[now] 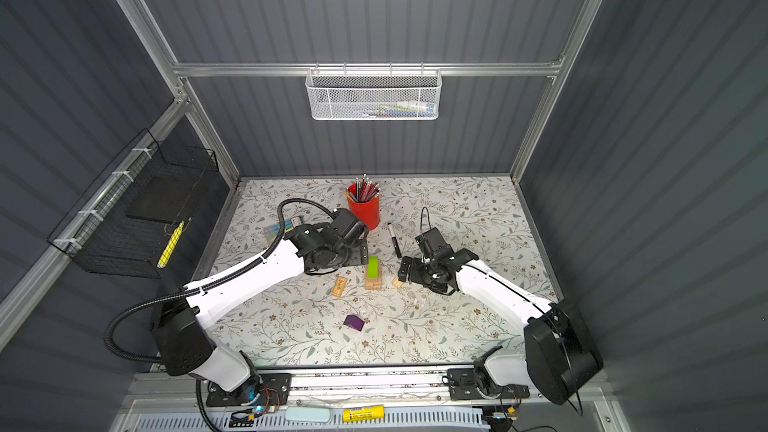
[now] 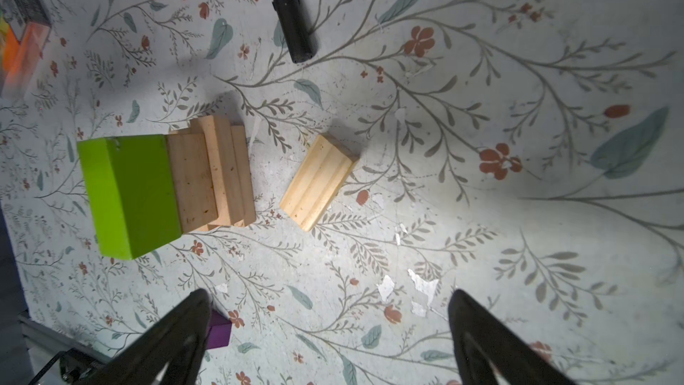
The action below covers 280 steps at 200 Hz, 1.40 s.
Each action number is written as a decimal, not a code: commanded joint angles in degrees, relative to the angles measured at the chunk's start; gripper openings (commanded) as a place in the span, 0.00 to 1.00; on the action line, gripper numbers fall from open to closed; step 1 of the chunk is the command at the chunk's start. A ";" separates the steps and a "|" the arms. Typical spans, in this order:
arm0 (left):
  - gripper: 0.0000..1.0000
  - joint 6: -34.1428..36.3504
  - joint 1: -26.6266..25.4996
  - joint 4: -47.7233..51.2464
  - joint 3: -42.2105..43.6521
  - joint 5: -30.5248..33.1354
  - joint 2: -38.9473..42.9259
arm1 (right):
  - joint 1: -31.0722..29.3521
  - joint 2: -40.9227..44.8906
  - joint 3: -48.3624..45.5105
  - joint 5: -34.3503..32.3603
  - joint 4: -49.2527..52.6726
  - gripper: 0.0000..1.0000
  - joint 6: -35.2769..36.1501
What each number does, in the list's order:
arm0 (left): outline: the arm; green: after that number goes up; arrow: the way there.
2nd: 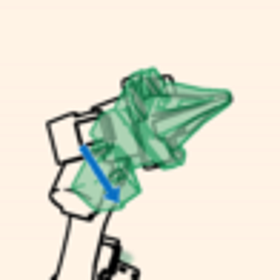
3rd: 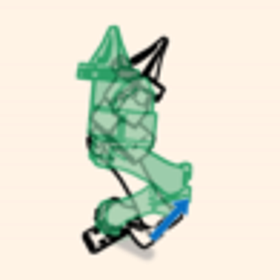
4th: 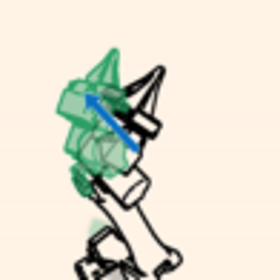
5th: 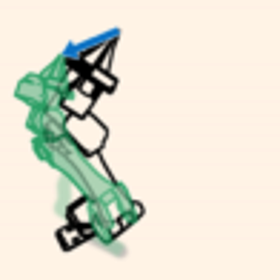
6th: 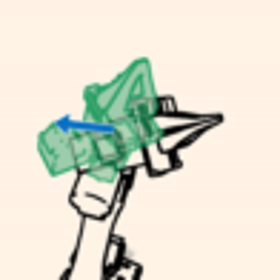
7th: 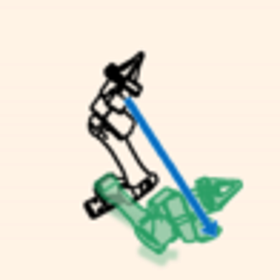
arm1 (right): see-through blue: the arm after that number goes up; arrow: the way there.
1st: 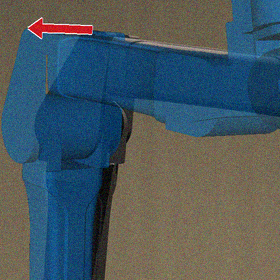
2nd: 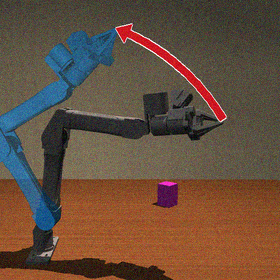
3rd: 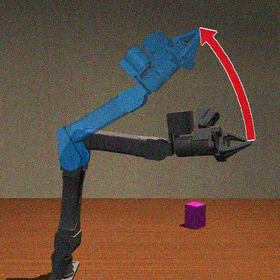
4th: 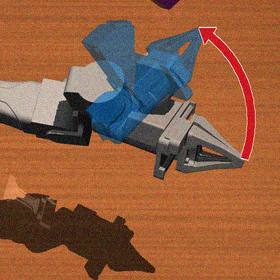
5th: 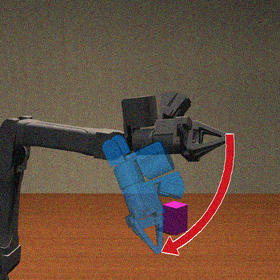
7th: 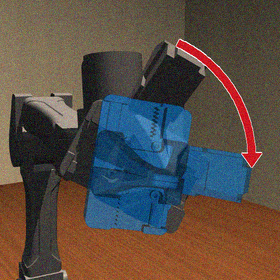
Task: Build the wood block tower
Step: 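Lower the green block against the wooden cluster and open the left gripper, then lower the right gripper onto the ridged wooden block and close it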
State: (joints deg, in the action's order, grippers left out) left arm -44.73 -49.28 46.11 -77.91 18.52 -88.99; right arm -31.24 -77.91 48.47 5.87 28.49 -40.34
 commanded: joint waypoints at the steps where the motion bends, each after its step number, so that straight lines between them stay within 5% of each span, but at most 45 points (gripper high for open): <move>1: 0.90 3.92 0.90 -2.98 4.30 2.34 4.64 | -2.27 -2.49 2.77 -6.37 1.72 0.99 -2.07; 42: 0.99 6.45 3.03 -6.06 10.10 1.28 10.85 | -4.22 -8.26 5.35 -9.39 0.24 0.89 -5.63; 130: 0.99 6.23 4.19 -5.65 14.41 1.20 16.36 | -7.34 -17.96 8.89 -12.77 -3.39 0.69 -13.31; 280: 1.00 7.80 4.81 -6.11 13.58 1.18 15.53 | -9.45 -23.45 10.68 -17.48 0.24 0.64 -16.24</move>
State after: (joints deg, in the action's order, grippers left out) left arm -38.02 -44.88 40.16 -63.88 20.38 -72.77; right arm -40.16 -100.68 59.75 -9.67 26.52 -56.55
